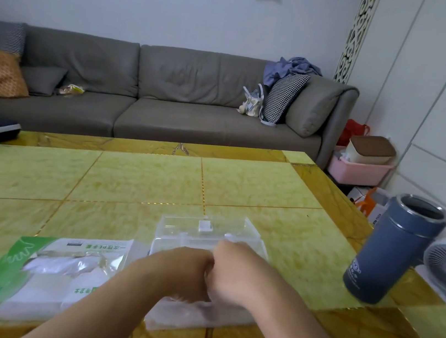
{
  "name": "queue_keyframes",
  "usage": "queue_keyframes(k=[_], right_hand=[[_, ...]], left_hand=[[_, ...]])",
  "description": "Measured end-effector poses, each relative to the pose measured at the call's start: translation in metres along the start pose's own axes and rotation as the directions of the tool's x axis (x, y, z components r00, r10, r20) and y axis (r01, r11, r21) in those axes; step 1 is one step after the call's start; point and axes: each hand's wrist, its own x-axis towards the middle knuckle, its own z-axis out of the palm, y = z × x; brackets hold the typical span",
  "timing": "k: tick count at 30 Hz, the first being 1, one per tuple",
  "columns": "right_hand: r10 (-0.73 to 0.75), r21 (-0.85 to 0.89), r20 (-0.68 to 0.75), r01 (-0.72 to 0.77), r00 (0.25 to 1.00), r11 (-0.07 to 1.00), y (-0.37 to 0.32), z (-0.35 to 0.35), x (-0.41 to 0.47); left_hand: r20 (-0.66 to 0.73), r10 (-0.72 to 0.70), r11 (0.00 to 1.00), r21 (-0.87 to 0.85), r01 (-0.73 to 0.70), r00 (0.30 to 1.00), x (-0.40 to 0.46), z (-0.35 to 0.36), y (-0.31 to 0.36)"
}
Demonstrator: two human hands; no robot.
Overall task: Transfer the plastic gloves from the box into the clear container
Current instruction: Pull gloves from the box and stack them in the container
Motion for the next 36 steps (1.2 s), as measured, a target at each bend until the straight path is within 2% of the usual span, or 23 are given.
queue_keyframes(k=[5,8,10,13,16,19,21,25,29,33,36], right_hand=[[0.072,-0.091,0.093,-0.063,0.993,0.994,0.006,0.009,0.016],[0.104,-0.162,0.198,-0.073,0.975,0.984,0.003,0.008,0.021],[0.14,-0.211,0.244,-0.088,0.96,0.974,0.001,0.006,0.021],[0.179,-0.229,0.25,-0.122,0.952,0.966,0.0,0.004,0.023],[0.198,-0.236,0.266,-0.135,0.943,0.962,0.004,0.011,0.03],[0.156,-0.202,0.191,-0.117,0.969,0.972,0.011,0.018,0.031],[0.144,-0.186,0.15,-0.116,0.978,0.976,0.013,0.018,0.027],[0.149,-0.208,0.145,-0.117,0.978,0.971,0.009,0.017,0.025],[0.061,-0.25,-0.039,-0.069,0.997,0.966,0.005,0.017,0.019],[0.068,-0.218,-0.157,-0.102,0.985,0.971,-0.01,0.018,0.005],[0.113,-0.231,-0.253,-0.174,0.961,0.957,-0.024,0.012,-0.003]], left_hand=[[0.086,0.041,0.998,0.041,-0.044,0.995,-0.001,-0.001,-0.001],[0.129,0.023,0.995,0.093,-0.036,0.991,-0.005,-0.006,-0.002],[0.104,0.002,0.992,0.125,-0.015,0.995,-0.007,-0.008,-0.004],[0.055,-0.08,0.984,0.161,0.07,0.995,-0.008,-0.009,-0.006],[0.121,-0.129,0.975,0.198,0.103,0.984,-0.009,-0.012,-0.003],[0.181,-0.121,0.977,0.194,0.086,0.976,-0.019,-0.021,0.009],[0.168,-0.082,0.985,0.165,0.054,0.982,-0.024,-0.024,0.013],[0.047,-0.03,0.997,0.077,0.027,0.998,-0.039,-0.018,0.007],[-0.148,0.029,0.997,-0.06,-0.038,0.989,-0.067,-0.015,-0.001],[-0.407,0.059,0.96,-0.228,-0.164,0.911,-0.092,-0.013,-0.029],[-0.515,0.033,0.889,-0.377,-0.261,0.856,-0.11,-0.011,-0.049]])
